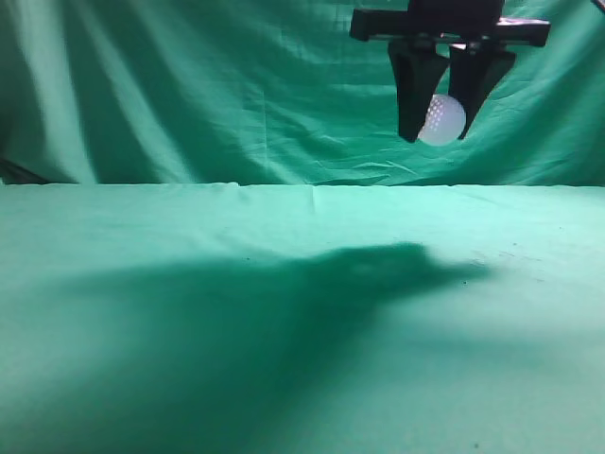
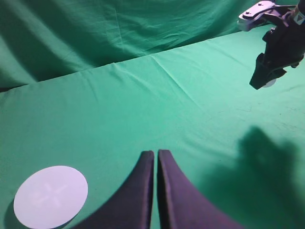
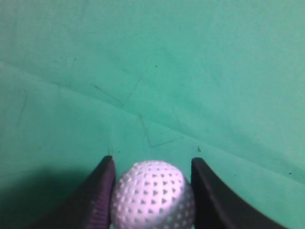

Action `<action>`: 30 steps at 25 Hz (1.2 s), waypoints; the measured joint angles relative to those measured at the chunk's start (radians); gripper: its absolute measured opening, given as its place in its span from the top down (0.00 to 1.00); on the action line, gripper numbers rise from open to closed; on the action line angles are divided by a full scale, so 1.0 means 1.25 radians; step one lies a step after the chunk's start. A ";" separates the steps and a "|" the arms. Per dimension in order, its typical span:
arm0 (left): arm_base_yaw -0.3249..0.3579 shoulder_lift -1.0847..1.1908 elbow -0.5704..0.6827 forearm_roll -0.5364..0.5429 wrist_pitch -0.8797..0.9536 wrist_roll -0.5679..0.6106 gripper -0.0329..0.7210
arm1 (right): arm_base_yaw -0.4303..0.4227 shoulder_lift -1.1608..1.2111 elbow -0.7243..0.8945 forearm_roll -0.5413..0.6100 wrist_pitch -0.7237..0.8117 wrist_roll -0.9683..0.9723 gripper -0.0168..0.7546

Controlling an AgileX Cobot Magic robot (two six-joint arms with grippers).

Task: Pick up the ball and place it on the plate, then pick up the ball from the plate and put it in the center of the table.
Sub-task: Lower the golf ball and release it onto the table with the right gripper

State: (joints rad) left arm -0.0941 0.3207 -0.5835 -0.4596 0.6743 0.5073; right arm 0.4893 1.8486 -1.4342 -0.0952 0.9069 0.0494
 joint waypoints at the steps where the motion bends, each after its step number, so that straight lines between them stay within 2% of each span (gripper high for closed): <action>1: 0.000 0.000 0.000 0.003 0.002 0.000 0.96 | 0.000 0.005 0.000 0.001 -0.006 0.000 0.56; 8: 0.000 0.000 0.001 0.012 0.021 0.000 0.96 | 0.000 0.046 0.000 0.010 -0.052 -0.009 0.56; 12: 0.000 0.000 0.001 0.025 0.024 0.000 0.96 | 0.005 0.063 -0.002 0.068 -0.091 -0.056 0.56; 23: 0.000 0.000 0.001 0.028 0.024 0.000 0.96 | 0.133 0.213 -0.171 0.092 -0.083 -0.086 0.56; 30: 0.000 0.000 0.001 0.028 0.024 0.000 0.96 | 0.146 0.288 -0.244 0.099 -0.081 -0.086 0.56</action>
State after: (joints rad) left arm -0.0941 0.3207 -0.5819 -0.4245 0.7041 0.5073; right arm 0.6719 2.2088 -1.7398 0.0282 0.8054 -0.0576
